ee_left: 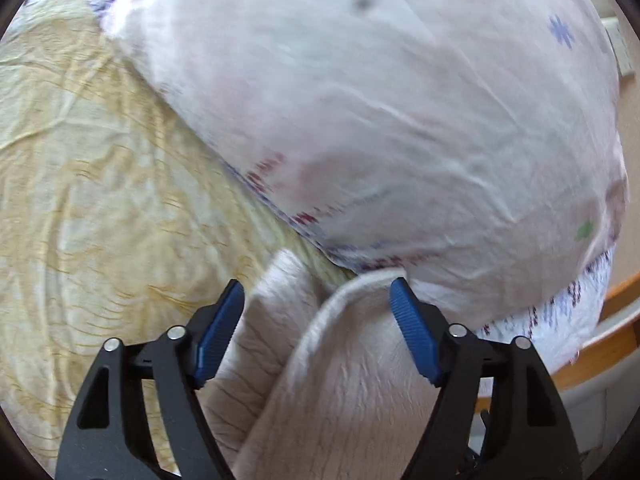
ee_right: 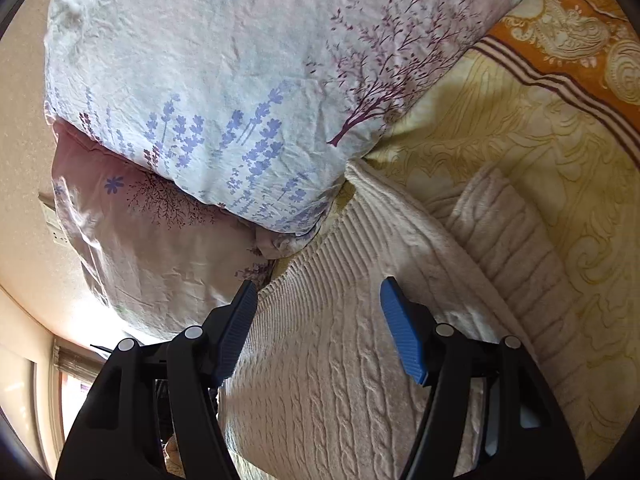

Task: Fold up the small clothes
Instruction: 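Open both tools to release the folded hem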

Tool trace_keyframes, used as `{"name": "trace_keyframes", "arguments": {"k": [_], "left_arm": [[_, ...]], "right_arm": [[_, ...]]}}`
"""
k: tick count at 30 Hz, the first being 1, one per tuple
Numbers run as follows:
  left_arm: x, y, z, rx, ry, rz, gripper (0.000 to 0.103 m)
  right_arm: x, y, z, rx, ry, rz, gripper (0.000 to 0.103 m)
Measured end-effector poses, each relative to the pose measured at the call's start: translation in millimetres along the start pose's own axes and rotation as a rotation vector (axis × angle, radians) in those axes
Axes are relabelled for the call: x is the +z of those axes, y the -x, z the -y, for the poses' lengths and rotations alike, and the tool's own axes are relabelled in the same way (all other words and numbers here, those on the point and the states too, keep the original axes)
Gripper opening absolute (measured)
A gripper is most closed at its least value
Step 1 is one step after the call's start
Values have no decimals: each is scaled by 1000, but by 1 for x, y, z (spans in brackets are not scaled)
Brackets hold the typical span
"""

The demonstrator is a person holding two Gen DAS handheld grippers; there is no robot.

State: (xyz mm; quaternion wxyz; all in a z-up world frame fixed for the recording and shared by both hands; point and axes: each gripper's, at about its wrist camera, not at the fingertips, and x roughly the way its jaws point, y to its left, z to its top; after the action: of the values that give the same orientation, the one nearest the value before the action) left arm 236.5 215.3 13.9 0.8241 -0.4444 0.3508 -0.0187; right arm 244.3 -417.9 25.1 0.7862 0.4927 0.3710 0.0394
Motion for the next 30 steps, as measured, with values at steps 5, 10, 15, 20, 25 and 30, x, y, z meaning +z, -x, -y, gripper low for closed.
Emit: {"name": "trace_keyframes", "arguments": {"k": [5,10,15,20,25,30], "left_arm": [[13,30,-26,-16,67,21,76],[12,45,-22,-28,-38,-35,76],[3,34,-8,-65,-130,-162,78],[-12,22,8,39,-290,-255,88],[-25,15,18,129,-432,-296,93],[-30,8,18,187,-476,-319,94]], "right_arm": [[1,40,1,-179,41,124,67],[0,56,-25,-212,159,152,74],[-15,24,-79,-210,359,61,93],[-44,-19,-117,-306,544,-50,102],[-66,-56,-121,-463,593,-154,102],[-80,-75,-117,-577,632,-199,102]]}}
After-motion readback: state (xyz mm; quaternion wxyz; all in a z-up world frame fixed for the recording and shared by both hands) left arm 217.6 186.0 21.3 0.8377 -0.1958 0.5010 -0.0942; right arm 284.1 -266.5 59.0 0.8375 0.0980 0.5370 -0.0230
